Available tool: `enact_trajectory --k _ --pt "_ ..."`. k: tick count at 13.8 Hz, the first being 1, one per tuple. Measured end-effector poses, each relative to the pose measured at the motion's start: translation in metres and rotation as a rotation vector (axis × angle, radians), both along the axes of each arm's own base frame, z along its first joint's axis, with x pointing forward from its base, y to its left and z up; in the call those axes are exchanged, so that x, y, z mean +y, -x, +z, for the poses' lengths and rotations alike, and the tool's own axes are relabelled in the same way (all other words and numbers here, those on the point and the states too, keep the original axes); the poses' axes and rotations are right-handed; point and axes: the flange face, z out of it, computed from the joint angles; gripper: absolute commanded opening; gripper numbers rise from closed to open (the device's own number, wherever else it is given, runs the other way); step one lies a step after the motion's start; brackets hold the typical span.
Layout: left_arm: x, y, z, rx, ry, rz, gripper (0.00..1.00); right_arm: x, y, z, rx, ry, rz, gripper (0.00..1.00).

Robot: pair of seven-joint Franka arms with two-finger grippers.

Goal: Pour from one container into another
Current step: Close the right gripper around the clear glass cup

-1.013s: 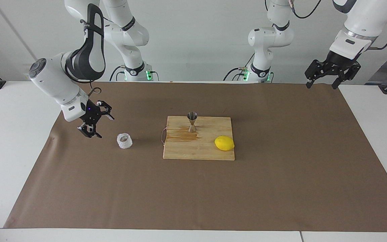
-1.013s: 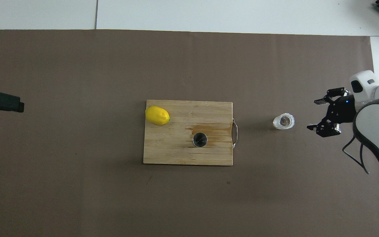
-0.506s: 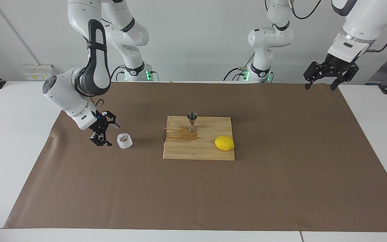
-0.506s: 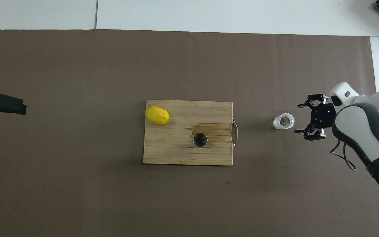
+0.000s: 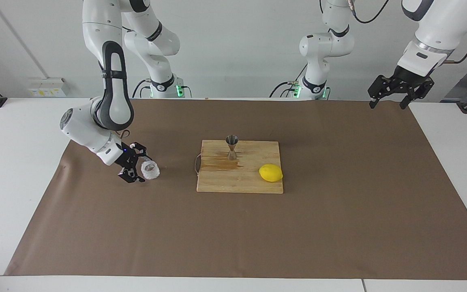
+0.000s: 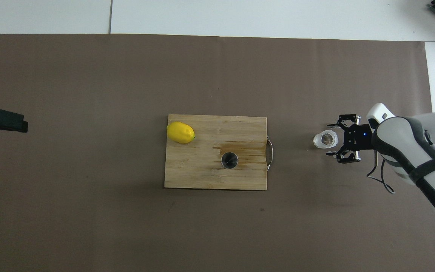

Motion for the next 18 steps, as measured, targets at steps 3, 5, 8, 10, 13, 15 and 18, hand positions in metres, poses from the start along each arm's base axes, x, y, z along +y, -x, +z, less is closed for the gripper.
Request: enact_trajectory --k 3,5,8,10,13,15,18 --pt "0.002 0.000 0.000 0.000 0.000 0.003 1.00 0.001 -0.001 -0.005 -0.003 -0.003 0.002 1.00" --pt "0.001 0.000 0.000 0.000 0.000 0.003 1.00 0.003 -0.001 -0.005 -0.004 -0.004 0.004 1.00" --pt "0.001 0.000 0.000 0.001 0.000 0.002 1.00 0.005 -0.001 -0.005 -0.004 -0.004 0.008 1.00" --pt "0.001 0.001 0.000 0.000 0.000 0.002 1.00 0.006 -0.001 -0.005 -0.004 -0.004 0.011 0.89" --pt "0.001 0.001 0.001 -0.006 0.000 0.002 1.00 0.008 -0.002 -0.001 -0.008 -0.006 0.014 0.74" --pt "0.001 -0.002 0.000 -0.029 0.001 0.002 1.00 0.009 -0.002 -0.001 -0.007 -0.008 0.017 0.68" --pt "0.001 -0.002 -0.011 -0.022 -0.001 -0.016 1.00 0.009 -0.003 0.001 -0.010 -0.008 0.018 0.59"
